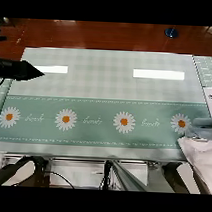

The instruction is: Fold the shirts.

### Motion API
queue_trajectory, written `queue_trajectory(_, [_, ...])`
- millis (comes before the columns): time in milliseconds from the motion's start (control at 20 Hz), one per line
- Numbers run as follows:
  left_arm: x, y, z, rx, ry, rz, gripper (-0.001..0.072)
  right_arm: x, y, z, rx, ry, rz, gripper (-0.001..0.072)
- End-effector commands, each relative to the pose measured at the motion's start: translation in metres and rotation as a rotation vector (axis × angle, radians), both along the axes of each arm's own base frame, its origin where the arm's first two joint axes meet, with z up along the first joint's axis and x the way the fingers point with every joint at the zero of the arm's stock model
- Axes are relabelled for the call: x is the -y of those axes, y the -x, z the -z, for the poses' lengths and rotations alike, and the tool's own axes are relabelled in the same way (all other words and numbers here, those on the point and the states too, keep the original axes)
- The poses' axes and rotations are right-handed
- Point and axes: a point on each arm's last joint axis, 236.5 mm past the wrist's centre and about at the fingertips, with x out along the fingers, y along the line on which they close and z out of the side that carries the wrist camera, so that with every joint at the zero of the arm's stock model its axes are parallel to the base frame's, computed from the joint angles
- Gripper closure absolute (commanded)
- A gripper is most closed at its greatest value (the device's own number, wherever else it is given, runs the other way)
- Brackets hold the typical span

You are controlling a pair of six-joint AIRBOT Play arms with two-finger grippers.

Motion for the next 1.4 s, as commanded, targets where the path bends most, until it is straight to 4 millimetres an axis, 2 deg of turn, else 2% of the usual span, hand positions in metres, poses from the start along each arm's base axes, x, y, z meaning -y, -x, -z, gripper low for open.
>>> queue_trajectory(0, [-0.003, -0.006, 0.000, 0.012, -0.002, -0.016, 0.0485, 0.012, 0.049, 0.033, -0.219, -0.003, 0.078, 0.0693])
queue_trajectory(150, [-0.006, -0.013, -0.002, 0.040, -0.006, -0.041, 0.0485, 0.022, 0.101, 0.062, -0.424, -0.005, 0.135, 0.0693])
queue_trajectory(350, [-0.015, -0.033, -0.007, 0.096, -0.009, -0.110, 0.0485, 0.011, 0.157, 0.106, -0.562, -0.158, 0.223, 0.0692])
queue_trajectory(500, [-0.020, -0.043, -0.007, 0.113, -0.006, -0.148, 0.0485, 0.008, 0.210, 0.122, -0.737, -0.200, 0.291, 0.0692])
queue_trajectory(550, [-0.021, -0.045, -0.006, 0.112, -0.006, -0.150, 0.0485, 0.009, 0.219, 0.125, -0.758, -0.199, 0.311, 0.0691])
queue_trajectory(750, [-0.022, -0.047, -0.001, 0.101, -0.004, -0.151, 0.0485, 0.016, 0.232, 0.149, -0.763, -0.187, 0.333, 0.0691])
queue_trajectory(1000, [-0.021, -0.047, -0.001, 0.087, 0.008, -0.167, 0.0485, 0.013, 0.238, 0.198, -0.779, -0.202, 0.286, 0.0690])
queue_trajectory(1250, [-0.023, -0.049, -0.002, 0.095, 0.006, -0.174, 0.0485, 0.019, 0.250, 0.216, -0.833, -0.158, 0.262, 0.0690])
queue_trajectory(1300, [-0.023, -0.049, -0.002, 0.094, 0.006, -0.174, 0.0485, 0.021, 0.252, 0.218, -0.841, -0.146, 0.251, 0.0676])
queue_trajectory(1350, [-0.023, -0.049, -0.002, 0.094, 0.006, -0.174, 0.0485, 0.025, 0.252, 0.218, -0.844, -0.131, 0.224, 0.0537])
